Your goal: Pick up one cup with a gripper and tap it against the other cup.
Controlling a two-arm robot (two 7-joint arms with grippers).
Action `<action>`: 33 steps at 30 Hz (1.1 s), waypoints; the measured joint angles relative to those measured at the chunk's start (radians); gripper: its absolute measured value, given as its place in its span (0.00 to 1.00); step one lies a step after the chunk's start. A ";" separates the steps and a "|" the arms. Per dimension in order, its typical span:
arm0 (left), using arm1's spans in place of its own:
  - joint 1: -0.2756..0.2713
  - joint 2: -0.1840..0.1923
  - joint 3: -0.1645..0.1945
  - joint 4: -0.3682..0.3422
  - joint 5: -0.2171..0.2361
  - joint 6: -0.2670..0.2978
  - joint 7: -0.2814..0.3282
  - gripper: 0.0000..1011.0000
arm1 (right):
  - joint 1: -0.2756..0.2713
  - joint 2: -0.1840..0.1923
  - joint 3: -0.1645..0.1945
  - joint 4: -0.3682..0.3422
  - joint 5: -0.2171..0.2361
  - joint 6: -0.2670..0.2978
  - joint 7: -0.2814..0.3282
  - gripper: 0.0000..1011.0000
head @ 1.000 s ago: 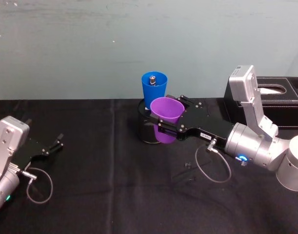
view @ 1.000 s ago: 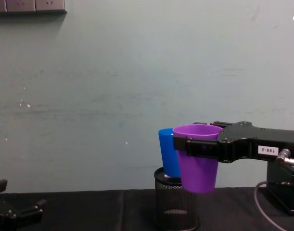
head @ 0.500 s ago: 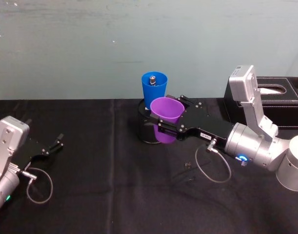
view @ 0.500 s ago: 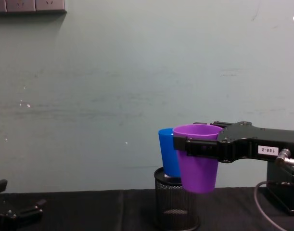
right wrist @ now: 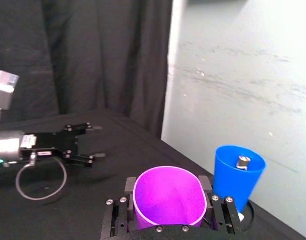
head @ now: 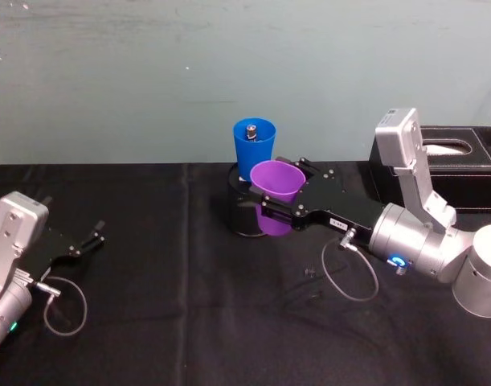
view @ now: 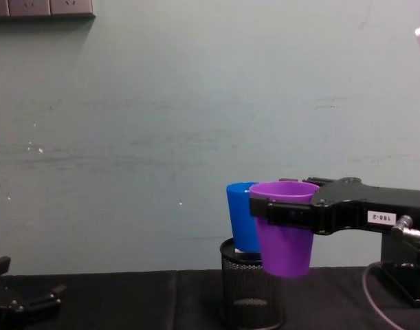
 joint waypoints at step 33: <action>0.000 0.000 0.000 0.000 0.000 0.000 0.000 0.99 | 0.085 -0.162 0.021 0.188 -0.088 0.019 -0.156 0.74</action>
